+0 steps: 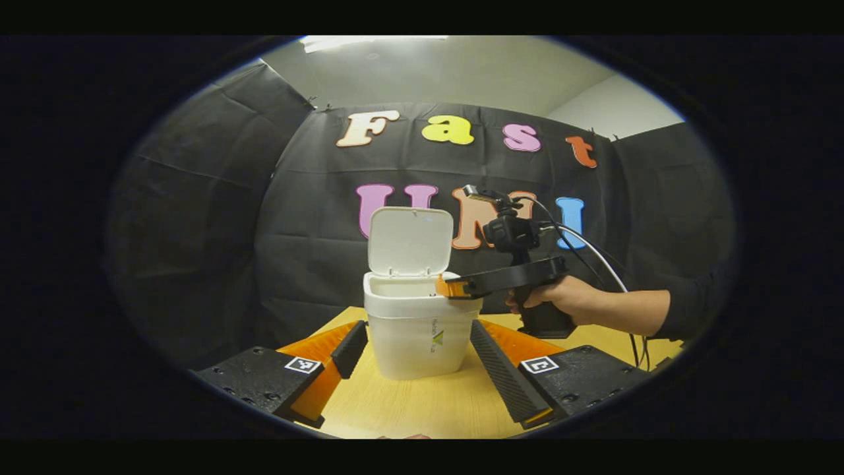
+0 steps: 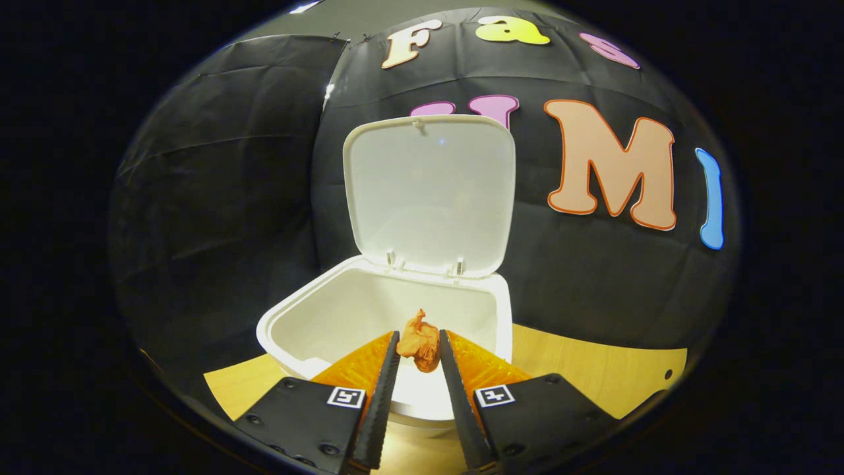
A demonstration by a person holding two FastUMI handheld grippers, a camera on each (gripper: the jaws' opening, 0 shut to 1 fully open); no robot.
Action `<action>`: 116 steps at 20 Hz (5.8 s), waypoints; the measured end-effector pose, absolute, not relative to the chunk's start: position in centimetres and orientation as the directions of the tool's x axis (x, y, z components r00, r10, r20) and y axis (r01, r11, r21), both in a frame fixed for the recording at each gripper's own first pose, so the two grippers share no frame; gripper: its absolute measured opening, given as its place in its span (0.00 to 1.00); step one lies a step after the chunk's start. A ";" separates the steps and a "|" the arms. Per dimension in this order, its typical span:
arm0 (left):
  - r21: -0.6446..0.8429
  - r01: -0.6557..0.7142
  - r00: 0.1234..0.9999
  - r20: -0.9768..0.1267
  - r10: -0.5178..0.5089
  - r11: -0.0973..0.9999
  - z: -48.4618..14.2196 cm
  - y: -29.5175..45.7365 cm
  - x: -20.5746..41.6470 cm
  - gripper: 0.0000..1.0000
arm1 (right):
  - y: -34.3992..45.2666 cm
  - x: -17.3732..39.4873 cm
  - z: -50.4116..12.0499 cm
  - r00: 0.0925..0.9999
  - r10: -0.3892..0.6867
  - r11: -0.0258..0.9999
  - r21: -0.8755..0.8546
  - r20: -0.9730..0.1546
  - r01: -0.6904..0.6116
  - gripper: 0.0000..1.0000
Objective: Press the lid of the desktop garbage bin to open it, pick up the crumpled paper on the desktop and throw it into the bin, then pick up the pop can on the desktop and drop it into the bin, and finally close the garbage bin lid.
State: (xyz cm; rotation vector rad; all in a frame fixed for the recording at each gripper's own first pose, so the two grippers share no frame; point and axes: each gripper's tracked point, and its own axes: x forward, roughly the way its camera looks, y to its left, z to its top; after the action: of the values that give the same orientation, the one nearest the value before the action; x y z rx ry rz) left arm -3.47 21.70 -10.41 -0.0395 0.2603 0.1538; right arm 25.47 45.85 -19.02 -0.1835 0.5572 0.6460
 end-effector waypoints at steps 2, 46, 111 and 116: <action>-0.020 -0.149 0.954 -0.265 0.139 0.989 -10.6 21.1 -3.2 0.94 | 45.2 25.6 -18.6 0.680 0.508 0.793 -0.022 -0.529 -0.609 0.61; -0.035 -0.046 0.963 -0.269 0.035 0.998 -16.4 7.1 9.3 0.69 | 3.7 6.0 -11.9 0.928 0.199 0.978 -0.003 -0.314 -0.210 0.96; 0.118 -0.212 0.833 -0.497 0.243 0.970 -16.4 24.5 14.9 0.92 | 6.0 1.7 -16.2 0.898 0.151 0.988 0.050 -0.413 -0.144 0.96; 0.067 -0.247 0.872 -0.421 0.251 0.967 -16.6 24.2 15.9 0.95 | 5.4 1.9 -17.1 0.894 0.147 0.989 0.093 -0.424 -0.118 0.96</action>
State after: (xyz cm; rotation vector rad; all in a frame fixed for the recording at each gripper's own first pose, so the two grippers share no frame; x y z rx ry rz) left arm 15.92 24.24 -16.61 0.0110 0.4412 0.2601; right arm 1.87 5.44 -17.06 0.0654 0.4445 0.1373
